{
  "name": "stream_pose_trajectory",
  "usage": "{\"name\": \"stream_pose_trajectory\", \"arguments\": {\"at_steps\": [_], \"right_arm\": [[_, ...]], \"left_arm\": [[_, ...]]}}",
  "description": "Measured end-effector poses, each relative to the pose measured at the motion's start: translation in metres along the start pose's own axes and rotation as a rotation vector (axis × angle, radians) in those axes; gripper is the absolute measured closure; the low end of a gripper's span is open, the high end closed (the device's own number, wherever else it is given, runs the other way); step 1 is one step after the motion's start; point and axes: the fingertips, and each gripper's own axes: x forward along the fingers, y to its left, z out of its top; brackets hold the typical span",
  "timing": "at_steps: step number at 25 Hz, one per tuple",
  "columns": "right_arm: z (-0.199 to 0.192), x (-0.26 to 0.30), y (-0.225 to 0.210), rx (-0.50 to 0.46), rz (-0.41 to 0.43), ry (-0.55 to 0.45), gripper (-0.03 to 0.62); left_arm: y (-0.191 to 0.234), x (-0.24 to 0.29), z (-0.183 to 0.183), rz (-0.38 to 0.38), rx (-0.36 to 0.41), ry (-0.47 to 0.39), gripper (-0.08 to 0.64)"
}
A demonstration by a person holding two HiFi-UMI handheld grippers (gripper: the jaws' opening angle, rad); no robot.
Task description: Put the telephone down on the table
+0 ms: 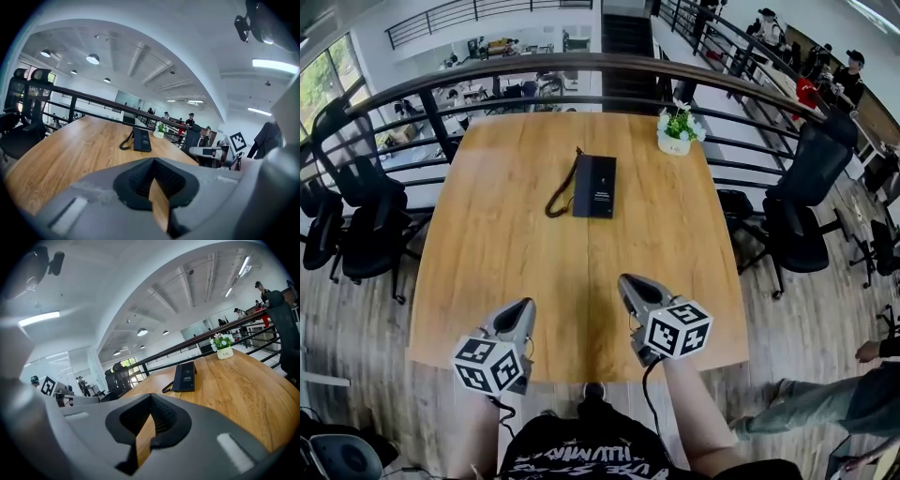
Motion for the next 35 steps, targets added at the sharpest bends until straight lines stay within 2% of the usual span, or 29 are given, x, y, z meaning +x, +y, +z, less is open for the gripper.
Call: {"name": "stream_pose_trajectory", "arguments": {"at_steps": [4, 10, 17, 35], "right_arm": [[-0.002, -0.010, 0.021, -0.011, -0.037, -0.016, 0.594], [-0.012, -0.018, 0.063, -0.033, -0.064, -0.032, 0.594], [-0.018, -0.023, 0.091, -0.045, -0.100, -0.051, 0.594], [-0.031, -0.040, 0.123, -0.066, -0.160, -0.055, 0.594]], "left_arm": [[0.001, -0.021, -0.001, -0.036, 0.011, 0.003, 0.558], [0.022, -0.062, -0.005, -0.046, 0.012, 0.006, 0.558], [0.031, -0.083, -0.008, -0.079, 0.026, 0.007, 0.558], [0.032, -0.114, -0.012, -0.121, 0.038, 0.000, 0.558]]}}
